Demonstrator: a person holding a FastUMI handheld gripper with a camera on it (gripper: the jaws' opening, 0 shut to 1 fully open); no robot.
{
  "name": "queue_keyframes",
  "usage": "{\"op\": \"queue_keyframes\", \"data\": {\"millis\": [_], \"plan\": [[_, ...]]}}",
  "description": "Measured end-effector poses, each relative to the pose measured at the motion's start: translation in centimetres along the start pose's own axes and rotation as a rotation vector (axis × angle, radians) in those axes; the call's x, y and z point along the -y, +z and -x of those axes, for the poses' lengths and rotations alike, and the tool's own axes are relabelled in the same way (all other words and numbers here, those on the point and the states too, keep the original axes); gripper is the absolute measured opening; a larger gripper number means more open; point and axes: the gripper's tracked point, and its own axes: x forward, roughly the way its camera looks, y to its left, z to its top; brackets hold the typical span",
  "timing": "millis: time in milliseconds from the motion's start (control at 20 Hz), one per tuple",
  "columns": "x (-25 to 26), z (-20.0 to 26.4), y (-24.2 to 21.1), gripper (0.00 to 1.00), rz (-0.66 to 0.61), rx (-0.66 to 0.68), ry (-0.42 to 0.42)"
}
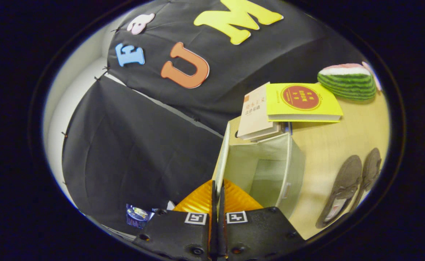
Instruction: Open the storage box then place both shoes into the box .Put the left shoe in first, then the right shoe, with the right side of both shoes facing outward in a uniform manner.
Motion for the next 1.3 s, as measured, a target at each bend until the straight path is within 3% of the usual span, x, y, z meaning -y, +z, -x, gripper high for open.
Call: {"op": "queue_keyframes", "data": {"millis": [250,700,750,900,1100,1300], "plan": [[-5.0,-1.8,-0.3,0.06,0.020,0.043,-0.032],[-10.3,-6.1,-1.2,0.15,0.058,0.084,-0.066],[-11.0,-7.0,-1.8,0.19,0.060,0.071,-0.066],[-13.6,-8.5,-3.3,0.57,0.098,0.053,-0.044],[-12.5,-8.0,-4.6,0.94,0.233,0.075,-0.218],[-10.8,-6.9,-5.5,1.00,0.271,0.063,-0.312]]}}
